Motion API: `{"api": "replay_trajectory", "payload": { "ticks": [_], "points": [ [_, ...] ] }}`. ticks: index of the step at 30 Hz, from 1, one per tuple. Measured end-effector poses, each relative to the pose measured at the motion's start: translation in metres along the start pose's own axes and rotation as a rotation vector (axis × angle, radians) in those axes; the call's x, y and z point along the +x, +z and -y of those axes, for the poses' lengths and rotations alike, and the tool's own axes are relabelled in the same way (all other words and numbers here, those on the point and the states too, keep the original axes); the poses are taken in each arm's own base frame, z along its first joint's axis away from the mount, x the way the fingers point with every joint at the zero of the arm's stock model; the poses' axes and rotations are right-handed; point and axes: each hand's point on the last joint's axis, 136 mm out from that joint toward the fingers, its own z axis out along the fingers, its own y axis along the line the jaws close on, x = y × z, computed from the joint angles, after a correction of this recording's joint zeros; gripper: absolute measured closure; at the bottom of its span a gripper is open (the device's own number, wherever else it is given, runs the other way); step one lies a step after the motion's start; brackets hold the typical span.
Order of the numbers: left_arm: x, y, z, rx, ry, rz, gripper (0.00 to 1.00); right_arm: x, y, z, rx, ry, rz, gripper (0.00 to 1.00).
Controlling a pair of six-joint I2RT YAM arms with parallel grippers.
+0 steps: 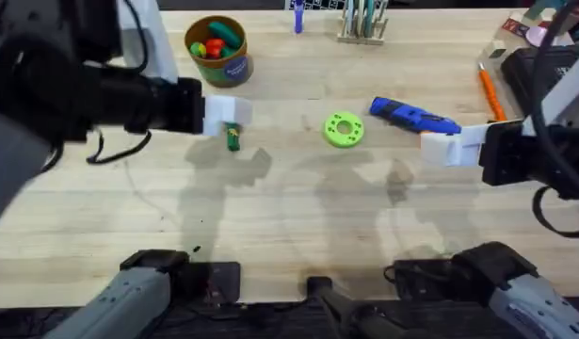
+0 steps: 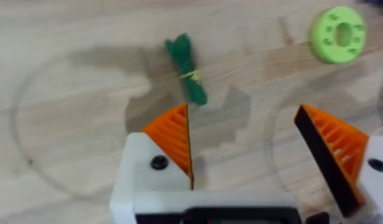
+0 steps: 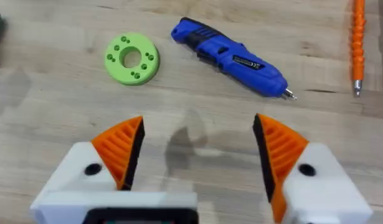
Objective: Pick up the gripper from the table and insert it into the empty holder that is missing its gripper. Then pick up a screw, insert it into the mounting hole, and use the screwdriver to tighten it. Finally, clean up the table by picking up the vegetable and placing it into the bucket.
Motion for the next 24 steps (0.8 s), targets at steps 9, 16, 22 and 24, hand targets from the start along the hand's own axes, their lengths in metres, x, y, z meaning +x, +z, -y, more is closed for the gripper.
{"api": "replay_trajectory", "payload": {
  "ticks": [9, 16, 22, 24],
  "points": [
    [0.008, 0.044, -0.029, -0.131, -0.195, -0.276, 0.016, 0.000, 0.000, 0.000, -0.001, 0.000, 0.000, 0.010],
    [0.011, 0.102, -0.027, -0.190, -0.231, -0.348, 0.015, 0.000, 0.000, 0.000, -0.003, 0.000, 0.000, 0.010],
    [0.023, 0.139, -0.034, -0.219, -0.290, -0.408, 0.015, 0.000, 0.000, 0.000, -0.003, 0.000, 0.000, 0.010],
    [0.030, 0.146, -0.039, -0.238, -0.301, -0.433, 0.014, 0.000, 0.000, 0.000, -0.003, 0.000, 0.000, 0.010]
  ]
}}
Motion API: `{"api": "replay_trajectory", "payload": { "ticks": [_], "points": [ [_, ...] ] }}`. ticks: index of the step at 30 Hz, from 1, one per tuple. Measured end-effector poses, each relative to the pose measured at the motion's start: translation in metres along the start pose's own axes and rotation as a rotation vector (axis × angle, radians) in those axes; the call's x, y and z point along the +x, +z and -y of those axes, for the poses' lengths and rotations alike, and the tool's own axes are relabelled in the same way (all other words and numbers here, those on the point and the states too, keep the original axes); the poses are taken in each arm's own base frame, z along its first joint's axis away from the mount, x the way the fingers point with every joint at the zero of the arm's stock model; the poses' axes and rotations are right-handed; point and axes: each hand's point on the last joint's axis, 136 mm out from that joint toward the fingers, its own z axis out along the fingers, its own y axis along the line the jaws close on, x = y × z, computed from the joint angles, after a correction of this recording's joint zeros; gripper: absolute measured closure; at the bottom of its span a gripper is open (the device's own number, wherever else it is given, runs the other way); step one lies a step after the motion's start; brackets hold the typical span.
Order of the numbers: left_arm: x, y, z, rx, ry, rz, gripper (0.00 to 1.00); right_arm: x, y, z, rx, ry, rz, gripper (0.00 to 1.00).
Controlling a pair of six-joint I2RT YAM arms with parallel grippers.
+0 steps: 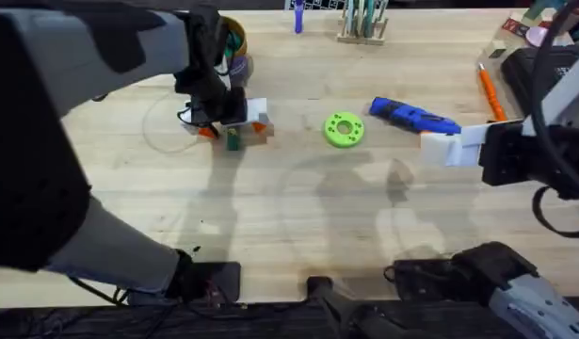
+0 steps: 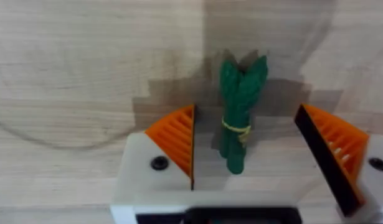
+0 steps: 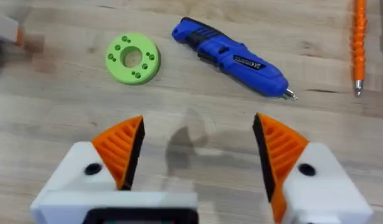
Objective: Pick up the gripper from the table and insert it into the empty holder that is missing its gripper. Then pick up a screw, insert it into the mounting hole, and use the screwdriver to tighten it. Finally, clean up the table by picking up the vegetable and placing it into the bucket.
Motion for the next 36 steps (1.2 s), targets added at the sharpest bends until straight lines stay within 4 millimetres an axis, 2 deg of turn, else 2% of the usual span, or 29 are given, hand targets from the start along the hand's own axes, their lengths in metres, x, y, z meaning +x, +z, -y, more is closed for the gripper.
{"api": "replay_trajectory", "payload": {
  "ticks": [3, 5, 6, 11, 12, 19, 23, 26, 32, 36],
  "points": [
    [-0.003, 0.001, -0.001, -0.010, -0.006, 0.002, 0.019, 0.000, 0.000, 0.000, 0.000, 0.000, 0.000, 0.010],
    [-0.002, 0.001, -0.003, -0.021, -0.007, -0.001, 0.084, 0.000, 0.000, 0.000, 0.000, 0.000, 0.000, 0.010],
    [-0.002, 0.001, -0.004, -0.029, -0.008, 0.000, 0.153, 0.000, 0.000, 0.000, 0.000, 0.000, 0.000, 0.010],
    [-0.002, 0.002, -0.008, -0.048, -0.009, -0.002, 0.921, 0.000, 0.000, 0.000, 0.000, 0.000, 0.000, 0.010],
    [-0.003, 0.002, -0.008, -0.049, -0.007, 0.000, 0.973, 0.000, 0.000, 0.000, 0.000, 0.000, 0.000, 0.011],
    [-0.002, 0.001, -0.009, -0.054, -0.007, -0.006, 0.987, 0.000, 0.000, 0.000, 0.000, 0.000, 0.000, 0.010],
    [-0.006, -0.014, -0.006, -0.053, -0.006, -0.004, 0.988, 0.000, 0.000, 0.000, 0.000, 0.000, 0.000, 0.010],
    [-0.030, -0.046, 0.005, -0.024, 0.009, 0.083, 0.989, 0.000, 0.000, 0.000, 0.000, 0.000, -0.001, 0.008],
    [-0.090, -0.136, 0.029, 0.032, 0.071, 0.371, 0.990, 0.000, 0.000, 0.000, 0.000, 0.000, -0.001, 0.010],
    [-0.120, -0.167, 0.028, 0.006, 0.081, 0.524, 0.991, 0.000, 0.000, 0.000, 0.000, 0.000, -0.001, 0.010]
  ]
}}
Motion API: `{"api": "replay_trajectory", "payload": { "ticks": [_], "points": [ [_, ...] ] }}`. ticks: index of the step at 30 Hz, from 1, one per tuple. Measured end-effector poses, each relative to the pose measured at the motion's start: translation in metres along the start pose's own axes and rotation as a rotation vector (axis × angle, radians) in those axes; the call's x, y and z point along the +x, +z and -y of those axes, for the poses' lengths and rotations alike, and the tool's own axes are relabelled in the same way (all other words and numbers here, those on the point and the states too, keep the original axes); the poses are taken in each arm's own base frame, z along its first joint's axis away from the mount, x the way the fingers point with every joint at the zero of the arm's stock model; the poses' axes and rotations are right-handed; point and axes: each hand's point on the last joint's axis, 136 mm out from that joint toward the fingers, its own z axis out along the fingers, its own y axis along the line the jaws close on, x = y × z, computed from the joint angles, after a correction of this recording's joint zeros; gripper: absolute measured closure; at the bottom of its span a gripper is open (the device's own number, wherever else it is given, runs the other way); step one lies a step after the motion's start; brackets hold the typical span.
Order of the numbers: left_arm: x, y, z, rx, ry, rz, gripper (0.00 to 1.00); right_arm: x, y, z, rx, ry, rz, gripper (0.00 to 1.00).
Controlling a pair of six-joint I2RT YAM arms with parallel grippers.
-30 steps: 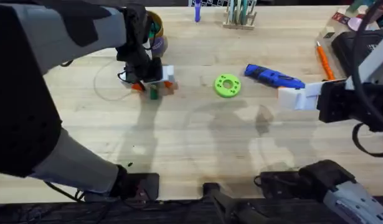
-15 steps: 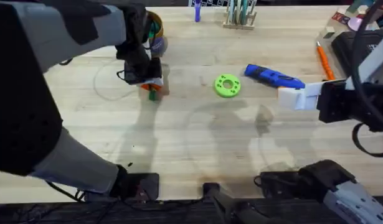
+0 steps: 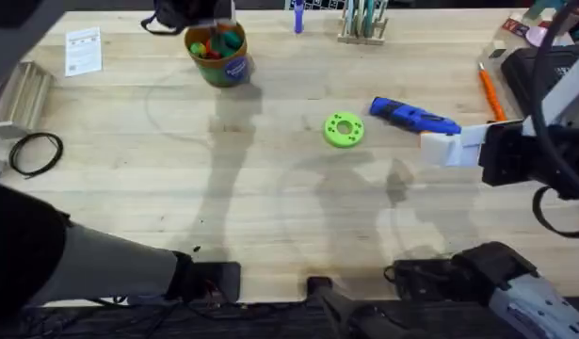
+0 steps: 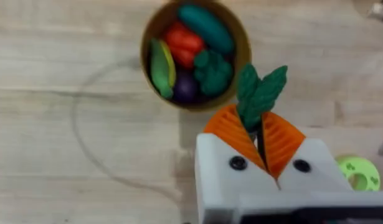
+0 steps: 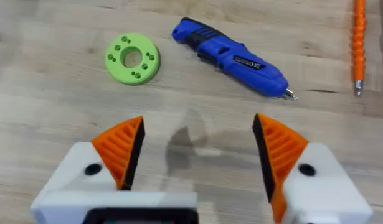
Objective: Pick up the gripper from the table and insert it into the empty holder that is missing its gripper. Then pick up a screw, insert it into the mounting hole, and use the screwdriver to tighten it. Finally, clean up the table by picking up the vegetable and placing it into the bucket.
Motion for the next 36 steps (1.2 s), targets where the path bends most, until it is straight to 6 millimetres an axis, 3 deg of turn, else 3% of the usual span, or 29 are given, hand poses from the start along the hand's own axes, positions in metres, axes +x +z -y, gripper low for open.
{"api": "replay_trajectory", "payload": {
  "ticks": [6, 13, 14, 17, 20, 21, 27, 36],
  "points": [
    [-0.023, 0.020, -0.007, -0.037, 0.015, 0.077, 0.991, 0.000, 0.000, 0.000, 0.000, 0.000, 0.000, 0.010],
    [-0.021, 0.078, -0.018, -0.083, 0.018, 0.043, 0.991, 0.000, 0.000, 0.000, 0.000, 0.000, 0.000, 0.010],
    [-0.018, 0.083, -0.022, -0.090, 0.021, 0.029, 0.950, 0.000, 0.000, 0.000, 0.000, 0.000, 0.000, 0.010],
    [-0.016, 0.088, -0.028, -0.103, 0.014, 0.017, 0.488, 0.000, 0.000, 0.000, 0.000, 0.000, 0.000, 0.010],
    [-0.015, 0.083, -0.031, -0.108, 0.007, 0.013, 0.061, 0.000, 0.000, 0.000, 0.000, 0.000, 0.000, 0.010],
    [-0.012, 0.081, -0.032, -0.111, 0.009, 0.003, 0.027, 0.000, 0.000, 0.000, 0.000, 0.000, 0.000, 0.010],
    [0.011, 0.057, -0.035, -0.114, 0.016, -0.089, 0.015, 0.000, 0.000, 0.000, 0.000, 0.000, 0.000, 0.010],
    [0.034, -0.027, -0.028, -0.079, 0.038, -0.077, 0.015, 0.000, 0.000, 0.000, 0.000, 0.000, 0.000, 0.010]
  ]
}}
